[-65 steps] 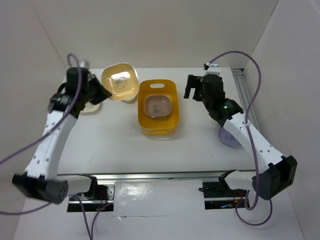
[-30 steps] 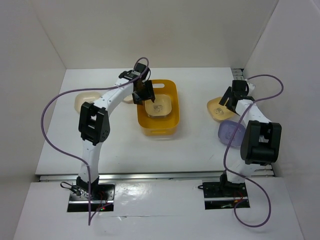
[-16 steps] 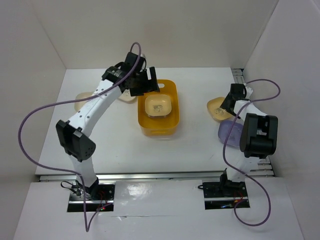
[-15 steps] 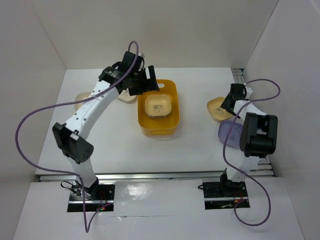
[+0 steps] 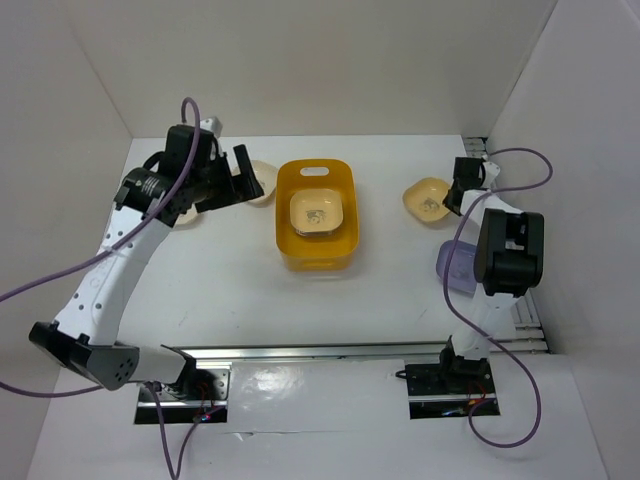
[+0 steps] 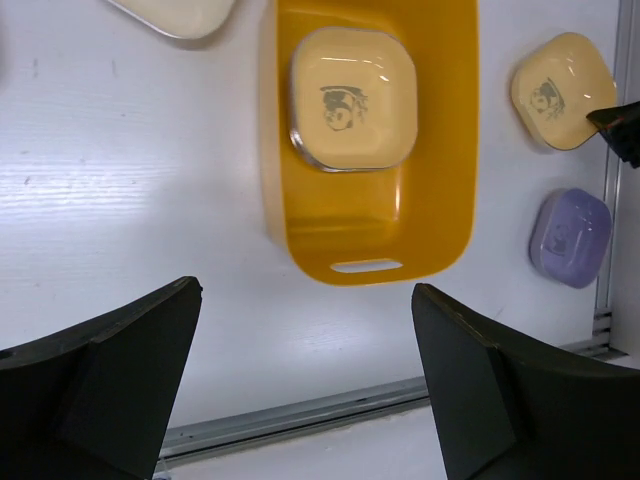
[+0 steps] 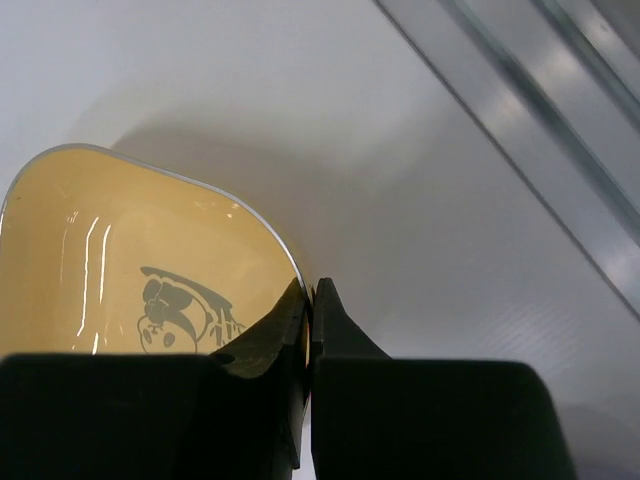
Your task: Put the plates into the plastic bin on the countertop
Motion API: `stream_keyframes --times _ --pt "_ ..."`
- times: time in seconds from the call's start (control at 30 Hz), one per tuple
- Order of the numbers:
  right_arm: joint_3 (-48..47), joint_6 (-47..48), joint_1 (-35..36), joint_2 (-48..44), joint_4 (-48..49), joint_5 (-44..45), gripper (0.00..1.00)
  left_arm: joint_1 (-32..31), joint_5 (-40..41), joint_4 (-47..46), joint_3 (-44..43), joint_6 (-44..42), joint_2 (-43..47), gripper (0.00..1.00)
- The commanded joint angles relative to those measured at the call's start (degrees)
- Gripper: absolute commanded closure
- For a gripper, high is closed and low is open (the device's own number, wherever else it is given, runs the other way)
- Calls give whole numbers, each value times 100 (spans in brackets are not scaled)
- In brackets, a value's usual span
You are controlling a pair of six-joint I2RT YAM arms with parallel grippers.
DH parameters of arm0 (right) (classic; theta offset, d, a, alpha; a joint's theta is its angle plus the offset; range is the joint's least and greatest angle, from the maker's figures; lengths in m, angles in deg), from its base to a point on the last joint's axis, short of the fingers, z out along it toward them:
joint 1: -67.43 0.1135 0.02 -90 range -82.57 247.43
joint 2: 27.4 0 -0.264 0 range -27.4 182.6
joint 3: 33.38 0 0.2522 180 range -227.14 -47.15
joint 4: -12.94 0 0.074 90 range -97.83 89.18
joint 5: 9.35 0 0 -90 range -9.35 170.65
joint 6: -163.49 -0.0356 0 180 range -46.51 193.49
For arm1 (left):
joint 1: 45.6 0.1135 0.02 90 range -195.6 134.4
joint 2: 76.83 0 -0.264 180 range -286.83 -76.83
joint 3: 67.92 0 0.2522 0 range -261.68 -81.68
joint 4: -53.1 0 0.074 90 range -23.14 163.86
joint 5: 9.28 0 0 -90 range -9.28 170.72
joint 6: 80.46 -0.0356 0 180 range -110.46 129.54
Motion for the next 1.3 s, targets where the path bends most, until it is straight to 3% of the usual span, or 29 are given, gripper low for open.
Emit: stream_keyframes --times 0.0,0.23,0.37,0.5,0.67,0.77,0.9,1.07,1.13,1.17,1.2,1.27 --pt "-569 99 293 263 -268 362 100 222 264 76 320 -271 372 0" --pt "-2082 362 828 -140 -804 390 100 662 457 -170 1278 -272 566 0" --pt "-2600 1162 1303 -493 -934 -893 100 943 -112 -311 1463 -439 434 0" --pt "-2961 1847 1839 -624 -1059 -1736 100 1075 122 -390 1464 -377 329 0" --pt "-3384 2463 2946 -326 -1736 -2037 100 1549 230 -171 885 -201 -58 0" --pt "-3305 2674 3351 -142 -1674 -1624 100 1857 141 -170 454 -141 -313 0" --pt "-3375 2894 3405 201 -1779 -1764 100 2235 211 -143 -30 10 -778 0" --pt "-3498 2965 3405 455 -1841 -1967 100 2866 150 -757 48 281 -1349 0" --pt "-3550 2912 3405 535 -1789 -1967 90 3008 202 -759 48 360 -1787 0" --pt "-3551 2860 3405 587 -1789 -2036 74 3113 203 -811 -21 361 -1929 0" --pt "-3551 2859 3457 588 -1789 -2098 31 3166 142 -899 -100 283 -2061 0" --pt "-3498 2719 3536 430 -1640 -2273 6 3297 360 -900 -189 221 -2255 0"
